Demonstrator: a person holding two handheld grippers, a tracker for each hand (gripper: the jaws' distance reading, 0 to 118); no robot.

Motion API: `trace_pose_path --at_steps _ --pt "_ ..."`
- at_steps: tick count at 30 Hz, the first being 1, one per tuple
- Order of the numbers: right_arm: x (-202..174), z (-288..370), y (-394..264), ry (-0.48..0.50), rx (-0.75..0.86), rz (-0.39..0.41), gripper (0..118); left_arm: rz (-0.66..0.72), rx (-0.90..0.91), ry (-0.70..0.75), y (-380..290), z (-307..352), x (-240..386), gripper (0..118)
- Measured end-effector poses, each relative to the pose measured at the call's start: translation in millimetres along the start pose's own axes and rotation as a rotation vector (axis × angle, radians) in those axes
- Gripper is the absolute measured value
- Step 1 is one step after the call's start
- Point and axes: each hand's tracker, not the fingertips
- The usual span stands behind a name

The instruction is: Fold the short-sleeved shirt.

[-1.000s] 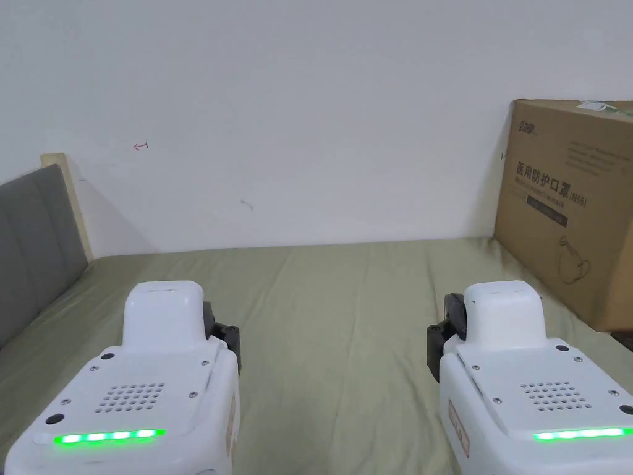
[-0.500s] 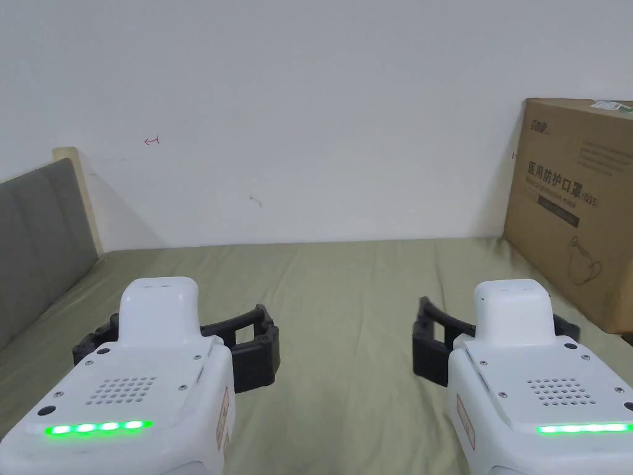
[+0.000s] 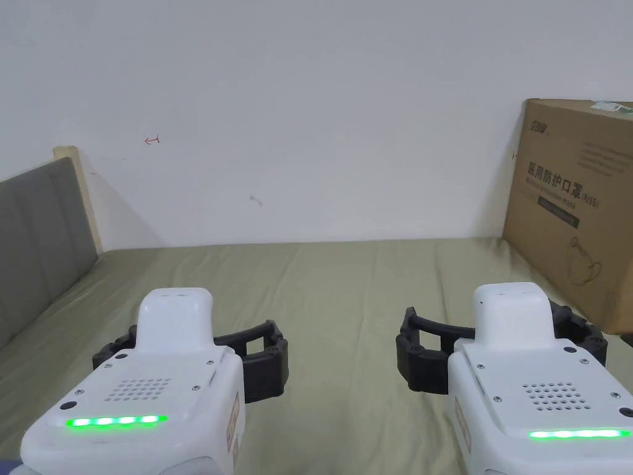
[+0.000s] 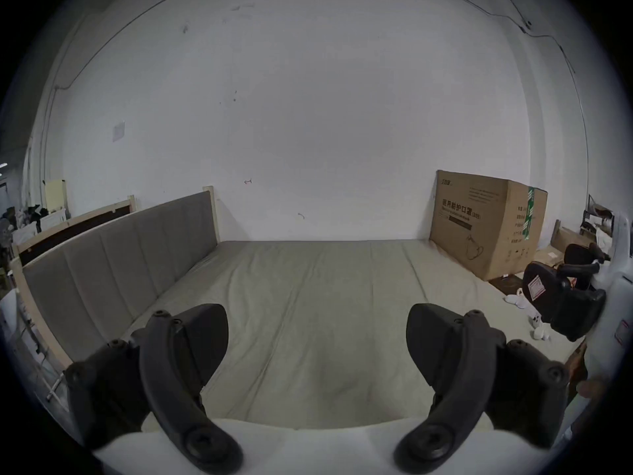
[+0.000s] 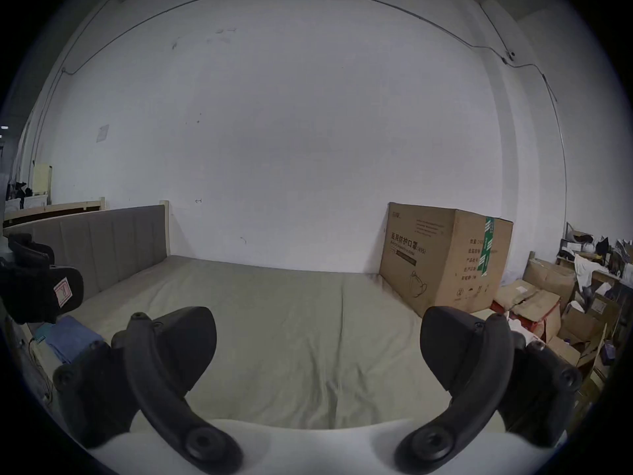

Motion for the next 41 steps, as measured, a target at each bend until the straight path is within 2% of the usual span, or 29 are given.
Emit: trace_pose_path --at_steps 7,14,19,29,41 --pt "4.4 -2.7 -1.9 0.019 -0.026 -0.037 117 -0.028 0.006 -0.058 0.4 -2.4 8.0 108" --pt "4.4 -4.0 -5.4 0.013 -0.037 -0.020 117 -0.021 0.009 -0.095 3.0 -2.8 16.3 108" --pt "9.3 -3.5 -5.7 0.016 -0.042 -0.036 117 -0.015 -0.065 0.015 4.9 -6.3 20.0 108" --pt "9.6 -2.6 -5.3 0.065 -0.057 -0.036 117 -0.047 0.000 -0.001 5.0 4.6 21.8 108" --pt "10.9 -1.4 -9.6 0.066 -0.079 -0.046 117 -0.064 0.021 0.024 5.3 8.8 18.8 108"
